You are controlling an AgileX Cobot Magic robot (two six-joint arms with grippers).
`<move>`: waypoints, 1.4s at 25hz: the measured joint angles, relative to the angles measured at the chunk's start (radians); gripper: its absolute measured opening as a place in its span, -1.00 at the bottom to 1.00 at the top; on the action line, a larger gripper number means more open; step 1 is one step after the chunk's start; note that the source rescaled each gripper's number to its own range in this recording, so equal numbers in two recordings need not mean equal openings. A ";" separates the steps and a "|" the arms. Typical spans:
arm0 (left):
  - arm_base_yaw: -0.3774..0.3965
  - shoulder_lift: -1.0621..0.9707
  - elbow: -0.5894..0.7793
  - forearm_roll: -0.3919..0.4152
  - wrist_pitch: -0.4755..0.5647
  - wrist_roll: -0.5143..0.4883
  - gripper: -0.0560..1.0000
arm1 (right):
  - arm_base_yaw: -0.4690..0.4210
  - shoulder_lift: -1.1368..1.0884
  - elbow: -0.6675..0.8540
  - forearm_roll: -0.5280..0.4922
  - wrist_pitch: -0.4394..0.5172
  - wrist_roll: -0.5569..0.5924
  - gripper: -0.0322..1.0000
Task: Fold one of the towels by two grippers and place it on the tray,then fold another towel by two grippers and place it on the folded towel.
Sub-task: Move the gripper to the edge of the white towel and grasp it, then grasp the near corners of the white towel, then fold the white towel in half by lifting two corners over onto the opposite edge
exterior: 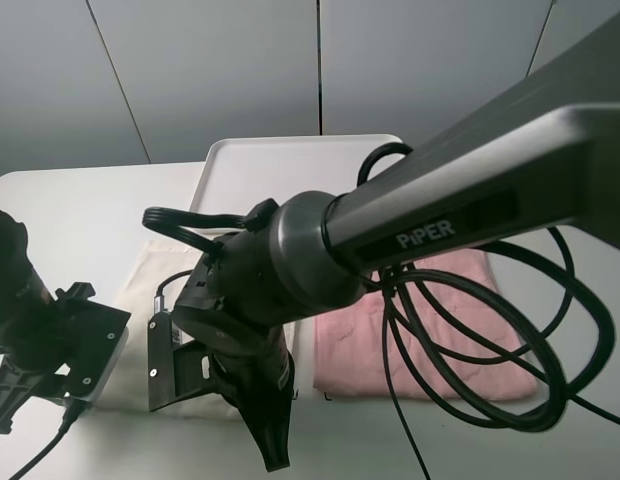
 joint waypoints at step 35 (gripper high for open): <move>0.000 -0.216 0.004 -0.185 -0.080 -0.360 -0.86 | 0.000 -0.171 0.008 -0.296 0.033 0.560 -0.93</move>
